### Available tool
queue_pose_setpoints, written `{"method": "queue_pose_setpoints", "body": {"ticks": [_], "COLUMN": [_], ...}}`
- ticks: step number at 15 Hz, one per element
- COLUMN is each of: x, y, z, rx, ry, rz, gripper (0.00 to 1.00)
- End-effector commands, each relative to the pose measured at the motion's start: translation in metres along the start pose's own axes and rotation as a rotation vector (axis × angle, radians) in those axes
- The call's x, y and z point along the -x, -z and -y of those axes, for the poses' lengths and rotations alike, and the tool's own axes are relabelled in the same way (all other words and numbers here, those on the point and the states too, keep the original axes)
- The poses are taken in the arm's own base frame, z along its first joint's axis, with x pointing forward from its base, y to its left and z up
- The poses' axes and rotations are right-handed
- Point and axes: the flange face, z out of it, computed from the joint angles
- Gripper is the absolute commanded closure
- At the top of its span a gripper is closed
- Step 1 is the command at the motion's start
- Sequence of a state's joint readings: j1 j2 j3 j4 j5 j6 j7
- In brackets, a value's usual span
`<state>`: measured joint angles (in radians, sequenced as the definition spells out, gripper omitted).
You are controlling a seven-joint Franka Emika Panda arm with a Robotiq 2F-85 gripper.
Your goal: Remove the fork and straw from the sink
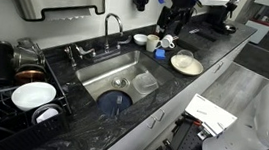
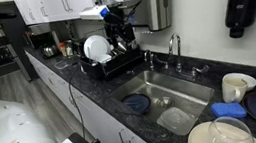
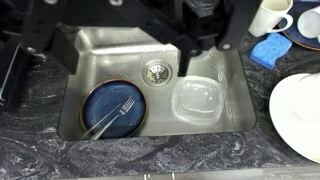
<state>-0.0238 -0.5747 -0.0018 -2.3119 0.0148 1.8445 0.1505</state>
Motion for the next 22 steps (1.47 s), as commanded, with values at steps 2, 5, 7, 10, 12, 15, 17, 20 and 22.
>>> {"method": "queue_pose_setpoints", "body": {"ticks": [2,5,7,10,12,15,17,20,22], "x": [0.0,0.0,0.0,0.0,0.0,0.0,0.0,0.0,-0.004], "y": [0.0,0.0,0.0,0.0,0.0,0.0,0.0,0.0,-0.016], "z": [0.0,0.0,0.0,0.0,0.0,0.0,0.0,0.0,0.011], "rx": [0.0,0.0,0.0,0.0,0.0,0.0,0.0,0.0,0.004], "ry": [0.0,0.0,0.0,0.0,0.0,0.0,0.0,0.0,-0.055], "rz": [0.001,0.001,0.001,0.001,0.001,0.001,0.001,0.001,0.04], "gripper": [0.0,0.0,0.0,0.0,0.0,0.0,0.0,0.0,0.0]}}
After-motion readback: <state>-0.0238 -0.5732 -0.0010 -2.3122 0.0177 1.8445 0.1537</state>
